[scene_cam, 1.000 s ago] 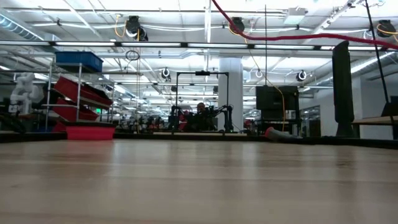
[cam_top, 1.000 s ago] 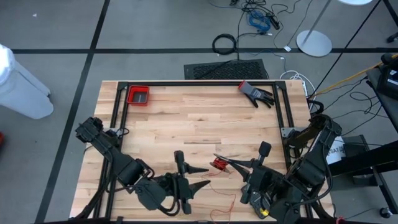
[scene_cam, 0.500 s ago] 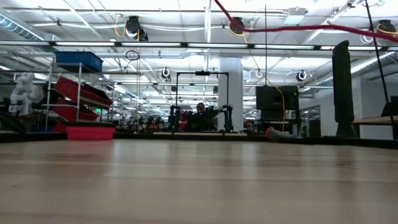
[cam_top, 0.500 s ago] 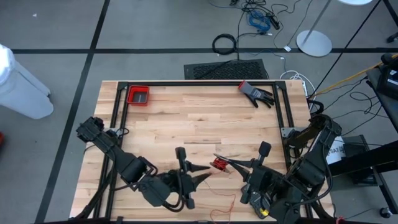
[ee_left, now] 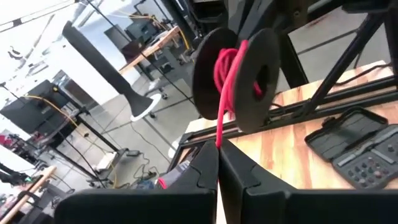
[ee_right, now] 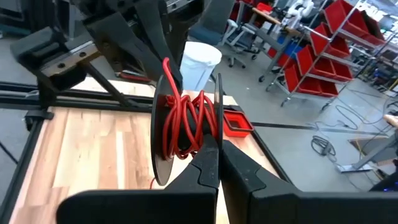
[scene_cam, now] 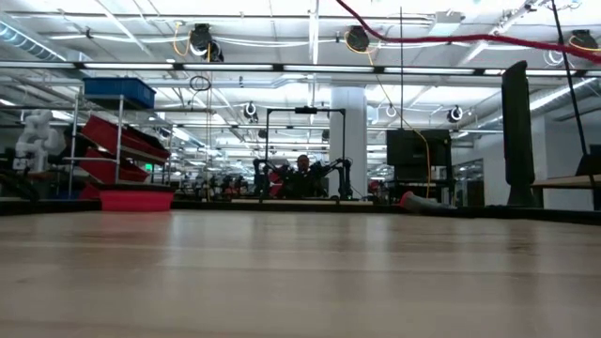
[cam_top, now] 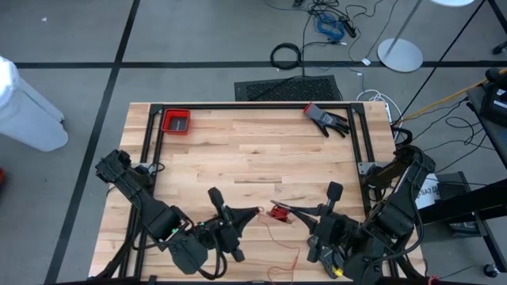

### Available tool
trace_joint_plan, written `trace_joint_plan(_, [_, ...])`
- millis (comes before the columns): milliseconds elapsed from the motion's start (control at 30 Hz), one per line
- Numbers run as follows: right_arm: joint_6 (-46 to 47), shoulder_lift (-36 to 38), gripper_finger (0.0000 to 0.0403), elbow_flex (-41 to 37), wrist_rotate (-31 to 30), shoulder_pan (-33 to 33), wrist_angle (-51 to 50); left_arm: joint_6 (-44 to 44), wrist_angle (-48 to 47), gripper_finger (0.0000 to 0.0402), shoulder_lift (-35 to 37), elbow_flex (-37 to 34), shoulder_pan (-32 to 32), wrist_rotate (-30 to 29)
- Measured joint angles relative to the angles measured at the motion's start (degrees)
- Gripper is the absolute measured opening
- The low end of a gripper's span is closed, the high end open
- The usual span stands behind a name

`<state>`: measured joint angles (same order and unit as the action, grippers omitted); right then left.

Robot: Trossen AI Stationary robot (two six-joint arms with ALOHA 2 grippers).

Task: Coil cords
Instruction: Coil the red wire onto the spool

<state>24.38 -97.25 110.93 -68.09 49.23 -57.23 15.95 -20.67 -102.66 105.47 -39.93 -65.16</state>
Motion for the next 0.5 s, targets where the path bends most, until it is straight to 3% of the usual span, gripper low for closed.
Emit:
trace_joint_plan(200, [-0.4, 0.2, 0.0000, 0.0, 2.5, 0.0, 0.8, 0.9, -0.8, 0.0003, 0.1, 0.0, 0.4, 0.6])
trace_joint_plan(433, [-4.1, 0.2, 0.0000, 0.0, 2.7, 0.0, 5.4, -3.9, -6.4, 0.0003, 0.1, 0.0, 2.7, 12.4])
trace_joint_plan(500, [-5.1, 0.2, 0.0000, 0.0, 3.1, 0.1, 6.6, -5.4, -7.3, 0.0008, 0.1, 0.0, 3.0, 13.3])
